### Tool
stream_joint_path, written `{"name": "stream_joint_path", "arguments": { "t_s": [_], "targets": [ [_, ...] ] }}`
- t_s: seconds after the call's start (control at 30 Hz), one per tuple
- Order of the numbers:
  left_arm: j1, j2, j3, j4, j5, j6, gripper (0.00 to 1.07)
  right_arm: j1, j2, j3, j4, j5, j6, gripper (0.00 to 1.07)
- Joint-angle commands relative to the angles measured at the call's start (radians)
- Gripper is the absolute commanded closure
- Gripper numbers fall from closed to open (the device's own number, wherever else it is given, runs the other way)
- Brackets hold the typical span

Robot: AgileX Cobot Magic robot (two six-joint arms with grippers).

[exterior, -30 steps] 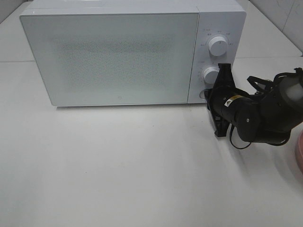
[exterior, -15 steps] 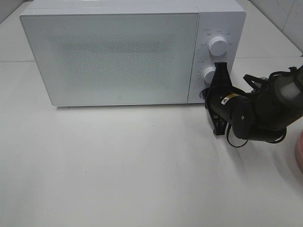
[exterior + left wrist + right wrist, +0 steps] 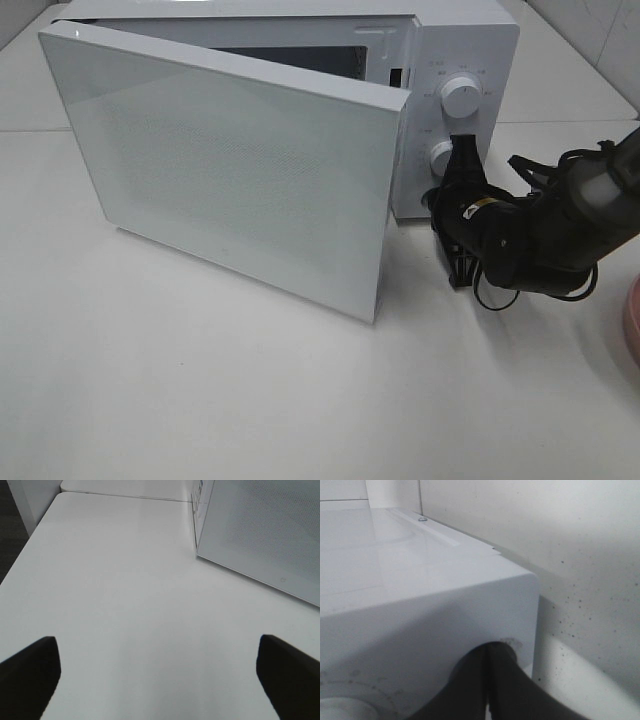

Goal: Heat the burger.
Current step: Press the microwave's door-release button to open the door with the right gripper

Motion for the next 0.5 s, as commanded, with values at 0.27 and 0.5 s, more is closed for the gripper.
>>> {"name": "stream_joint_path", "arguments": {
  "t_s": [0.27,0.5],
  "targets": [
    [-0.007,-0.016,-0.001,-0.004,-0.017,0.000,0.06,-0.060,-0.030,-0.089,0.027,-0.404,-0.010,1.07],
    [-0.007,-0.016,-0.001,-0.004,-0.017,0.000,0.06,-0.033,-0.046,-0.036,0.024,-0.367,-0.001,1.07]
  ]
}}
